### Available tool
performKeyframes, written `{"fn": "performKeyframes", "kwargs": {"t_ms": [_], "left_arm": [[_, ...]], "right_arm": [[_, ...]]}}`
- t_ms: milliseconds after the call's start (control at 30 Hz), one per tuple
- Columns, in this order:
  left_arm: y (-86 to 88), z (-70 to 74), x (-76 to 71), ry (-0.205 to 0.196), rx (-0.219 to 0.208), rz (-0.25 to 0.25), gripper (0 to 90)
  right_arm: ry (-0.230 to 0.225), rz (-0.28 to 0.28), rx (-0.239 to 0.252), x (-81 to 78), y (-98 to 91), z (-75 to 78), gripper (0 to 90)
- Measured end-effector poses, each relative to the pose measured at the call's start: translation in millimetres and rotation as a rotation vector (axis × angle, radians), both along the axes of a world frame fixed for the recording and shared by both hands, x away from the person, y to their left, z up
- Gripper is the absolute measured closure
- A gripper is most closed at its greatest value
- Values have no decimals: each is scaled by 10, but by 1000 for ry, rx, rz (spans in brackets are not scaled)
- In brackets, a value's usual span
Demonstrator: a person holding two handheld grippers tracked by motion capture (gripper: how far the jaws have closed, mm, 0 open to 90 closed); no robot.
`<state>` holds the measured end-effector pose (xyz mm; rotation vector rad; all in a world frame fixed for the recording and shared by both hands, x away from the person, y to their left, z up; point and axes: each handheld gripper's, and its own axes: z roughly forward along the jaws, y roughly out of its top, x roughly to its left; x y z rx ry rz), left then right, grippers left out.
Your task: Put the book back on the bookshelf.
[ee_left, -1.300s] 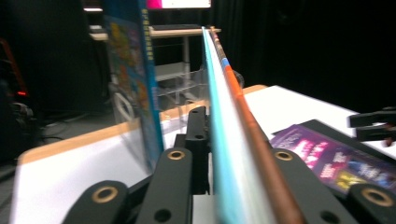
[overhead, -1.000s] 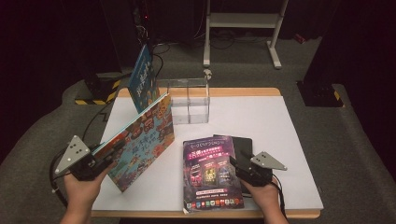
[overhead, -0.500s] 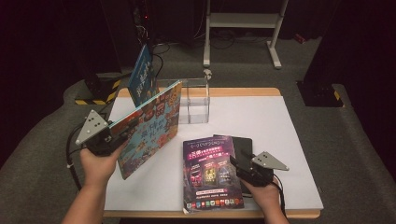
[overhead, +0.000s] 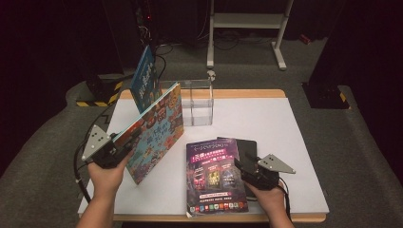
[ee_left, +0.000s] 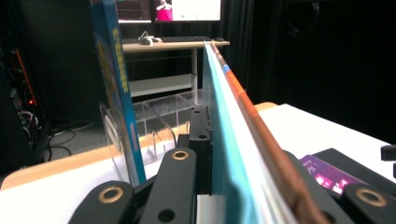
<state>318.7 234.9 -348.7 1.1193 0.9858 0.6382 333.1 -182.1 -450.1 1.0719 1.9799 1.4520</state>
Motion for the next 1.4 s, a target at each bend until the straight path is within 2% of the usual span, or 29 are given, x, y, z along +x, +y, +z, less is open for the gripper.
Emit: {"fn": "performKeyframes", "kwargs": {"t_ms": [200, 433, 533, 633, 733, 800, 867, 900, 933, 1000, 1067, 1100, 1200, 1300, 1400], "left_arm": [[4, -36, -60, 20, -33, 26, 804], [-106, 22, -73, 79, -72, 89, 798], [-184, -2, -113, 56, -58, 97, 794], [-251, 2, -134, 63, -70, 81, 779], [-286, 6, -145, 70, -85, 90, 772], [-321, 6, -159, 65, -70, 120, 779], [-349, 11, -158, 69, -77, 134, 781], [-375, 16, -153, 68, -75, 156, 785], [-393, 18, -148, 66, -58, 177, 794], [-380, 15, -142, 67, -57, 195, 799], [-363, 7, -141, 63, -54, 192, 798], [-352, -16, -141, 43, -43, 189, 796], [-341, -40, -148, 20, -36, 165, 791], [-358, -45, -152, 14, -29, 166, 788], [-368, -40, -149, 12, 4, 168, 783]], "right_arm": [[8, 9, -6, 6, 27, -12, 454], [14, 22, 2, 35, -2, -9, 454], [14, 34, -12, 42, -17, -20, 454], [12, 45, -25, 36, -43, -32, 454], [12, 51, -9, 28, -82, -37, 454], [10, 56, -4, 20, -93, -36, 454], [7, 60, 4, 13, -103, -33, 454], [8, 64, 10, 11, -107, -32, 454], [8, 64, 13, 9, -111, -31, 454], [12, 67, 25, 9, -123, -30, 454], [12, 68, 28, 9, -130, -30, 454], [8, 64, 31, 5, -144, -29, 454], [10, 64, 31, 8, -163, -43, 454], [13, 62, 31, 15, -173, -54, 454], [4, 62, 29, -5, -174, -33, 454]]}}
